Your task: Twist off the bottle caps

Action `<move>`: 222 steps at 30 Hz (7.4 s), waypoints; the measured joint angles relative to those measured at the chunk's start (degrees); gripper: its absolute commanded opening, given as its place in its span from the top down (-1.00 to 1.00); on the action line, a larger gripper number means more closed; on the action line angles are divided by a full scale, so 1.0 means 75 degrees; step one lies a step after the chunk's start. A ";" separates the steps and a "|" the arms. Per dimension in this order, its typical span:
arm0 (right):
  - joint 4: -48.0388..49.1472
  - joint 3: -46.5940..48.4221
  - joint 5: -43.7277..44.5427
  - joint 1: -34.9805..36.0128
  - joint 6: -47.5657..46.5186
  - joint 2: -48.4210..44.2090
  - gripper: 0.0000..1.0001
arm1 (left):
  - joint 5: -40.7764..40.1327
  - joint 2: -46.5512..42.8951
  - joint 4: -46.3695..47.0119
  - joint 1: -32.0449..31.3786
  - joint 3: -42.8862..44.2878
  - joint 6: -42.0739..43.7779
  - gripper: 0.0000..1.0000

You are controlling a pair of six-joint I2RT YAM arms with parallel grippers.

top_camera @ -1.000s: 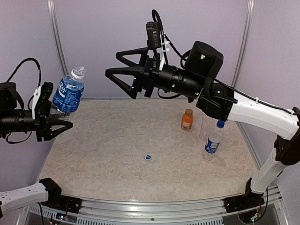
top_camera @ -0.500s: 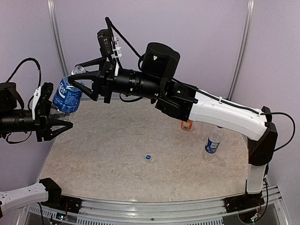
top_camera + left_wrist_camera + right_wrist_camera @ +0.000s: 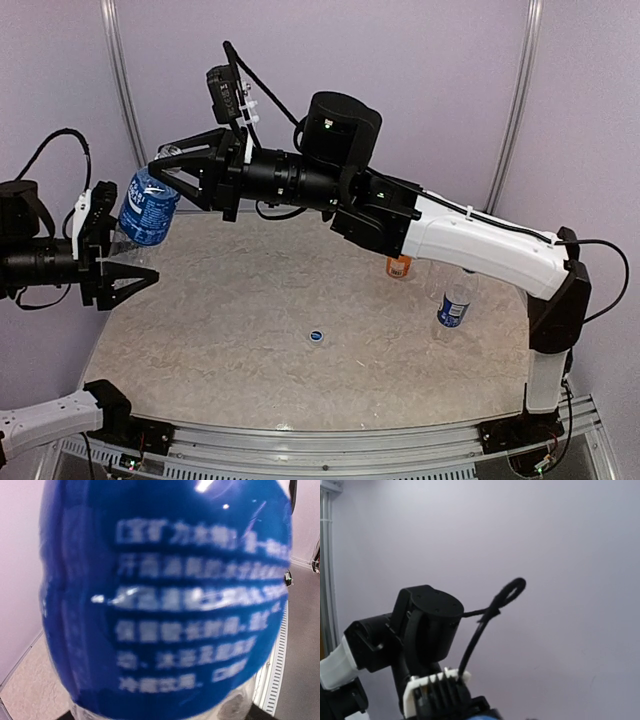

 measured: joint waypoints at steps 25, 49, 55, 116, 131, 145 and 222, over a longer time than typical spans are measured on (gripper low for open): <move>-0.0597 -0.2751 0.5569 -0.1909 -0.1183 0.1090 1.00 | -0.1236 -0.2477 0.2002 0.2145 -0.4170 -0.3920 -0.98; -0.0624 -0.2623 0.5356 -0.2154 -0.1160 0.1507 -0.94 | -0.1460 -0.3302 0.3383 0.3235 -0.5371 -0.5158 -0.98; -0.1332 -0.2005 0.5269 -0.2154 -0.1221 0.1480 -0.99 | -0.1343 -0.3314 0.3439 0.3273 -0.5421 -0.5161 -0.98; -0.8542 0.0073 0.4593 -0.4325 -0.0423 -0.0769 1.00 | -0.0527 -0.3491 0.3311 0.3500 -0.4351 -0.3885 -0.95; -0.4873 0.0061 0.3264 -0.0860 -0.0082 -0.0851 1.00 | -0.2611 -0.0373 0.2075 0.0265 -0.1582 0.2643 -0.97; -0.4261 0.0609 0.1693 -0.0405 0.0565 0.0093 1.00 | -0.3640 0.0519 0.2541 -0.0831 -0.1390 0.3541 -0.66; -0.1856 -0.4025 0.5767 0.2127 -0.9792 -0.1577 1.00 | -0.1466 -0.0105 -0.1588 -0.1376 -0.1148 0.3689 0.40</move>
